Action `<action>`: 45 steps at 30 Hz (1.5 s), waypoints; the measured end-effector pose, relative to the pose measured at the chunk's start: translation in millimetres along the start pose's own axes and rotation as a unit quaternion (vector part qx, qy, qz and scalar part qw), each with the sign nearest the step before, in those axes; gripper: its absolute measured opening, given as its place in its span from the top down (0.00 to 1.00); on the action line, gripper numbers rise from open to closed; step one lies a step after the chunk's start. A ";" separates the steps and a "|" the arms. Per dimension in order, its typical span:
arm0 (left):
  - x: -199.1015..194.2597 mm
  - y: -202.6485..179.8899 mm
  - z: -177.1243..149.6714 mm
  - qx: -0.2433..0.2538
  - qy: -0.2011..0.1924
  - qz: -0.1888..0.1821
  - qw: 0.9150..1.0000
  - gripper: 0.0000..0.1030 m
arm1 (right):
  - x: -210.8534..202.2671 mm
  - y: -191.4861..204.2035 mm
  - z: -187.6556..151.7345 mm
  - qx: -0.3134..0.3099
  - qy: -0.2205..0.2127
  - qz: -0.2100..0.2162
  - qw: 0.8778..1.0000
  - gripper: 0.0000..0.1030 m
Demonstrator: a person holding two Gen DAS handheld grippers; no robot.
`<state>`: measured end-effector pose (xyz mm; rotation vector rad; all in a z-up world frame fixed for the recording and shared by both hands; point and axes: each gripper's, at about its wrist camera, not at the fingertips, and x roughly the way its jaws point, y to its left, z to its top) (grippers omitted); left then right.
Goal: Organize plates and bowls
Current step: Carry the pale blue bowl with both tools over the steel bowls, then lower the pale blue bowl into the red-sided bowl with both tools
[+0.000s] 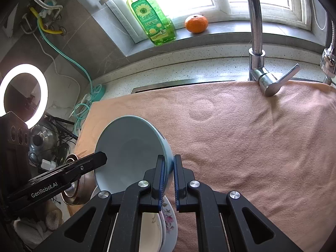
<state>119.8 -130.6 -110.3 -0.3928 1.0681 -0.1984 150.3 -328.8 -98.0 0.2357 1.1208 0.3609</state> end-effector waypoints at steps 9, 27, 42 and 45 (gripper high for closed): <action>-29.9 27.9 -6.4 -0.021 -0.023 0.004 1.000 0.93 | 0.7 40.8 -3.3 -0.025 -0.004 0.012 1.000 0.93; -84.7 108.3 -26.7 -0.080 -0.061 0.032 0.994 0.93 | 22.2 135.7 -20.3 -0.081 0.008 0.047 0.996 0.93; -107.5 167.8 -42.8 -0.121 -0.067 0.053 0.989 0.93 | 60.2 198.1 -37.0 -0.114 0.041 0.066 0.991 0.93; -107.6 178.4 -45.8 -0.126 -0.063 0.058 0.988 0.93 | 70.3 206.9 -41.1 -0.116 0.048 0.066 0.990 0.93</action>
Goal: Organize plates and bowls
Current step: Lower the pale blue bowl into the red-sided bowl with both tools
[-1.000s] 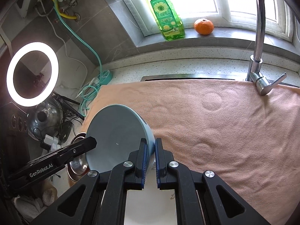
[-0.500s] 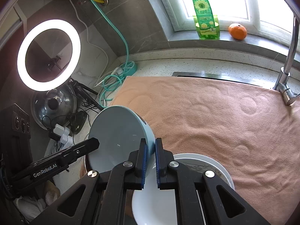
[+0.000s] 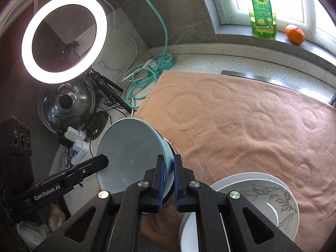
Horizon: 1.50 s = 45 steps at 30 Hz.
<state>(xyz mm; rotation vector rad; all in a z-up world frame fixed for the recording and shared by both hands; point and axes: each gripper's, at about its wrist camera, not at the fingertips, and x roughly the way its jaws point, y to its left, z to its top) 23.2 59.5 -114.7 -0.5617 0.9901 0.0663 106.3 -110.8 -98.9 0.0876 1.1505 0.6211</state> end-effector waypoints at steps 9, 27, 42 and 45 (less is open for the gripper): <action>6.9 20.2 0.0 -0.009 0.020 0.000 1.000 0.93 | 27.1 12.2 -5.7 0.006 0.021 -0.003 1.000 0.93; 17.9 30.4 3.0 -0.012 0.042 -0.003 0.999 0.93 | 49.6 9.9 -8.9 0.020 0.058 -0.011 0.998 0.89; 20.9 32.2 4.7 -0.012 0.042 -0.007 0.999 0.93 | 46.8 6.7 -5.6 0.012 0.055 -0.014 0.998 0.92; 21.3 31.1 5.3 -0.009 0.041 -0.004 0.999 0.93 | 50.0 7.5 -6.4 0.015 0.059 -0.011 0.998 0.92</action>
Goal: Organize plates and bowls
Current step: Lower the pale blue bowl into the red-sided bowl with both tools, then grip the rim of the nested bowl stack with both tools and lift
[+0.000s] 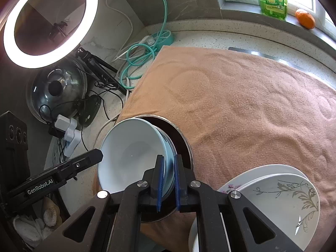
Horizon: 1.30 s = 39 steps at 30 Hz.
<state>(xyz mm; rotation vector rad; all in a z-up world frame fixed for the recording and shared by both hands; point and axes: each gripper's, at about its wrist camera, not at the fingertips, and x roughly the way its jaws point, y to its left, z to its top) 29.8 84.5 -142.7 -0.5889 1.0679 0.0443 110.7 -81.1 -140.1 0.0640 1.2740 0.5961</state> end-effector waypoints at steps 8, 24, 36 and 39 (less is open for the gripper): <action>-0.7 0.5 1.1 -0.003 -0.001 -0.001 1.000 0.93 | 2.0 -6.1 0.2 0.029 0.011 0.019 0.999 0.92; -28.3 23.4 -1.2 -0.034 -0.033 -0.003 0.999 0.93 | -23.2 -7.1 -2.8 0.024 -0.031 0.023 0.999 0.89; -17.7 31.1 -18.6 -0.047 -0.010 -0.012 0.999 0.91 | -23.9 -35.3 -12.0 0.059 -0.037 0.011 0.998 0.89; -16.2 29.2 -17.7 -0.042 -0.010 -0.006 0.999 0.91 | -21.2 -32.8 -13.9 0.059 -0.036 0.013 0.998 0.89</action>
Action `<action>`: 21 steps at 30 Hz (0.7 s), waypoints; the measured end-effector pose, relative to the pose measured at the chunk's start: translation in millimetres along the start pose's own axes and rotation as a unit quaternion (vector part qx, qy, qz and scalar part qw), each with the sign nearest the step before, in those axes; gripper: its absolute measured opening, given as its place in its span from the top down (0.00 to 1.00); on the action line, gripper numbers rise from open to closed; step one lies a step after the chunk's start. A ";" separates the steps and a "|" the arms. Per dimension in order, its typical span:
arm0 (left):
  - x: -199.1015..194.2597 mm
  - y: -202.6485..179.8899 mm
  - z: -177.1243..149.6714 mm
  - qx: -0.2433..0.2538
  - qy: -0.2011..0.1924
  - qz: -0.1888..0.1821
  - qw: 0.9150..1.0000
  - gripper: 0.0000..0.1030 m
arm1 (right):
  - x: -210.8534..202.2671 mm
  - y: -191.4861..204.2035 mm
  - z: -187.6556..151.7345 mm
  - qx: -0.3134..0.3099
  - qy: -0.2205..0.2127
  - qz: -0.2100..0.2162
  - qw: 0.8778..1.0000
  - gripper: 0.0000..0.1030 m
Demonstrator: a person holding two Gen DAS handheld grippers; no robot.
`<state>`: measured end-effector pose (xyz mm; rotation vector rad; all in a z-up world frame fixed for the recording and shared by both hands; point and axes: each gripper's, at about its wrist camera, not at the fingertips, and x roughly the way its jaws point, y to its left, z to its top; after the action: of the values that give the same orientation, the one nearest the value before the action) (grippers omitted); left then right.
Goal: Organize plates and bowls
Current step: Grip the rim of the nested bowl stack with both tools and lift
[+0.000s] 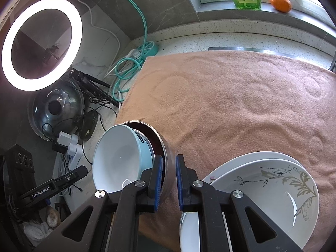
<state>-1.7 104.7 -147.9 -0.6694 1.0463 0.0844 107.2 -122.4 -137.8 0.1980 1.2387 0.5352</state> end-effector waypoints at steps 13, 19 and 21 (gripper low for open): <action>11.4 -5.8 -1.7 0.023 0.005 0.016 1.000 0.91 | 14.8 5.0 -4.0 -0.009 0.012 -0.015 1.000 0.88; 19.9 -3.2 -0.4 0.021 0.011 0.021 0.999 0.91 | 23.3 6.3 -5.6 -0.011 0.018 -0.022 1.000 0.89; 21.1 -4.6 -0.2 0.023 0.012 0.022 0.999 0.91 | 25.7 5.9 -6.0 -0.010 0.020 -0.022 1.000 0.89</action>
<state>10.8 95.8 -163.1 -0.6064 1.0840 0.0908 105.7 -105.6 -159.0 0.1431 1.2733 0.5154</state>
